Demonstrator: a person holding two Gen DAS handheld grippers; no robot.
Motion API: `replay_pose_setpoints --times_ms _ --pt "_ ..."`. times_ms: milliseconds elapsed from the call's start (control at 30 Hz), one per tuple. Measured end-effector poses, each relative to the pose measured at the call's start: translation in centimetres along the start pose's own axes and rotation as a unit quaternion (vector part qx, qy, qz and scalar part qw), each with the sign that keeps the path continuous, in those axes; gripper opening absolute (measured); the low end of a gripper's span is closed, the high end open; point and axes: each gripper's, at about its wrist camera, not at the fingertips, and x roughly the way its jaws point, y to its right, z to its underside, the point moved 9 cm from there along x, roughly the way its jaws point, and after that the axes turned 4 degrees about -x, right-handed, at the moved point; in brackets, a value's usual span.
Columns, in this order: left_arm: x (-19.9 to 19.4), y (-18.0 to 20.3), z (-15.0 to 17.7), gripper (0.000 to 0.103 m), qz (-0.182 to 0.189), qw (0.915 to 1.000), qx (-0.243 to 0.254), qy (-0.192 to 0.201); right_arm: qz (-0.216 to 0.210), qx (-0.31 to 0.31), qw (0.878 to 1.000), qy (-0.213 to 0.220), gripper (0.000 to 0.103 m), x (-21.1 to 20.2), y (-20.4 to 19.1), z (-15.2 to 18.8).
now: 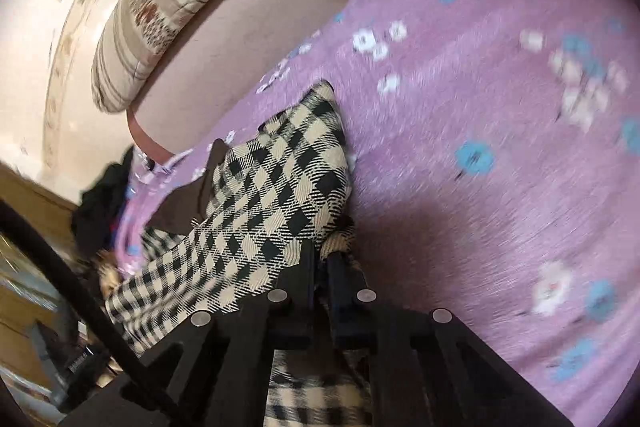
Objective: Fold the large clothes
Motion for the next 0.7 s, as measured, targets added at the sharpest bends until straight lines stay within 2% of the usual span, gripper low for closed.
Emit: replay_pose_setpoints --times_ms 100,133,200,267,300,333,367,400,433,467,533,600,633,667,700 --pt "2.6 -0.8 1.5 0.036 -0.066 0.9969 0.030 -0.031 0.047 -0.025 0.998 -0.016 0.006 0.3 0.4 0.2" --pt "3.3 -1.0 1.8 0.038 -0.079 0.9957 0.037 -0.034 0.056 -0.028 0.998 -0.023 0.006 0.6 0.6 0.5" --pt "3.3 -1.1 1.9 0.039 -0.084 0.9952 0.041 -0.030 0.068 -0.038 0.996 -0.044 0.006 1.2 0.8 0.9" --pt "2.5 -1.1 1.5 0.046 -0.085 0.9953 0.042 -0.022 0.073 -0.028 0.996 -0.044 0.011 0.3 1.6 0.9" --pt "1.8 -1.2 1.3 0.053 -0.087 0.9954 0.040 -0.011 0.077 -0.021 0.996 -0.035 0.018 -0.5 1.7 0.5" --pt "1.0 -1.3 0.9 0.058 -0.090 0.9953 0.035 0.002 0.087 -0.021 0.996 -0.014 0.034 -1.5 2.2 -0.1" --pt "0.4 -1.5 0.7 0.061 -0.090 0.9954 0.029 0.013 0.096 -0.026 0.995 0.008 0.045 -2.3 2.4 -0.8" --pt "-0.1 -1.4 0.6 0.064 -0.087 0.9957 0.024 0.022 0.101 -0.029 0.994 0.032 0.070 -2.9 2.5 -1.5" --pt "-0.8 -1.5 0.5 0.066 -0.078 0.9964 0.015 0.030 0.095 -0.030 0.994 0.048 0.085 -2.9 2.4 -2.2" --pt "-1.0 -1.3 0.4 0.067 -0.071 0.9968 0.010 0.034 0.086 -0.033 0.994 0.051 0.087 -2.4 2.0 -2.7" --pt "-1.1 -1.0 0.3 0.068 -0.058 0.9976 0.004 0.036 0.062 -0.050 0.997 0.021 0.087 0.0 1.5 -3.2" --pt "-0.6 -0.8 0.5 0.068 -0.066 0.9973 0.012 0.029 0.063 -0.065 0.996 0.001 0.086 2.2 1.5 -3.3" --pt "-0.3 -0.7 0.6 0.068 -0.070 0.9971 0.016 0.025 0.060 -0.070 0.996 0.003 0.081 2.8 1.4 -3.4" --pt "0.1 -0.7 0.7 0.068 -0.073 0.9970 0.020 0.020 0.050 -0.078 0.996 0.005 0.075 3.3 1.1 -3.5" --pt "0.5 -0.6 0.7 0.068 -0.074 0.9969 0.024 0.017 0.041 -0.087 0.995 0.004 0.047 3.8 0.8 -3.5"
